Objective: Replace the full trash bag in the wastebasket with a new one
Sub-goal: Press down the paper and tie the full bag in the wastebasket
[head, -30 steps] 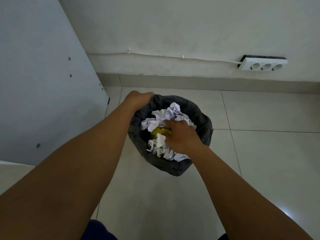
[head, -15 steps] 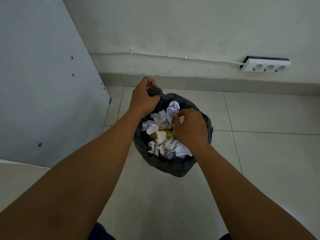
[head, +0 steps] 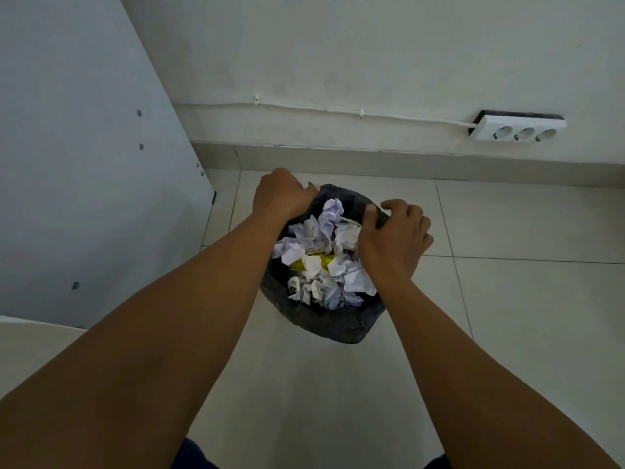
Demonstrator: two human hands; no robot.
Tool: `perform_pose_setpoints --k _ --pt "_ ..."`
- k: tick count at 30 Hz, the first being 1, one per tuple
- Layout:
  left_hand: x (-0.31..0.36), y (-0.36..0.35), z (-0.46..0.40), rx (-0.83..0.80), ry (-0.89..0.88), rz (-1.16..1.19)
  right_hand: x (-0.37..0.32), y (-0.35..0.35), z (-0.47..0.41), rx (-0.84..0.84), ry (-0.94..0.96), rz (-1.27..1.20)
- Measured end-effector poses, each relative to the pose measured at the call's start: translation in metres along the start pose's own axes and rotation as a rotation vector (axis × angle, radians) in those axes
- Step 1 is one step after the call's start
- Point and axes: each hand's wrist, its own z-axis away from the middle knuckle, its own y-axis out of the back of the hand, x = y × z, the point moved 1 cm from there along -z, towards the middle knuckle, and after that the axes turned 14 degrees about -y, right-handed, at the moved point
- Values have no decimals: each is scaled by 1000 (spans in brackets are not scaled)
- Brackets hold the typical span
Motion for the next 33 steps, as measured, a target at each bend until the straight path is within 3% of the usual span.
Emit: perform_pose_setpoints --k 3,7,14,19,25,29,33 --pt "3 -3 1 53 -32 -44 -11 1 1 -8 66 -61" --pt "5 -5 7 121 -110 6 -4 -7 1 -40 204 116" --pt "4 -9 16 176 -275 170 8 -13 -1 -210 204 342" --pt "2 -15 22 169 -363 243 4 -14 -4 -121 240 142" --pt "21 -10 15 68 -175 374 4 -12 -15 -73 163 -156" --pt "29 -13 7 11 -213 49 1 -15 -13 -40 242 -206" --pt "31 -16 6 31 -166 67 -3 -9 -7 -39 387 -244"
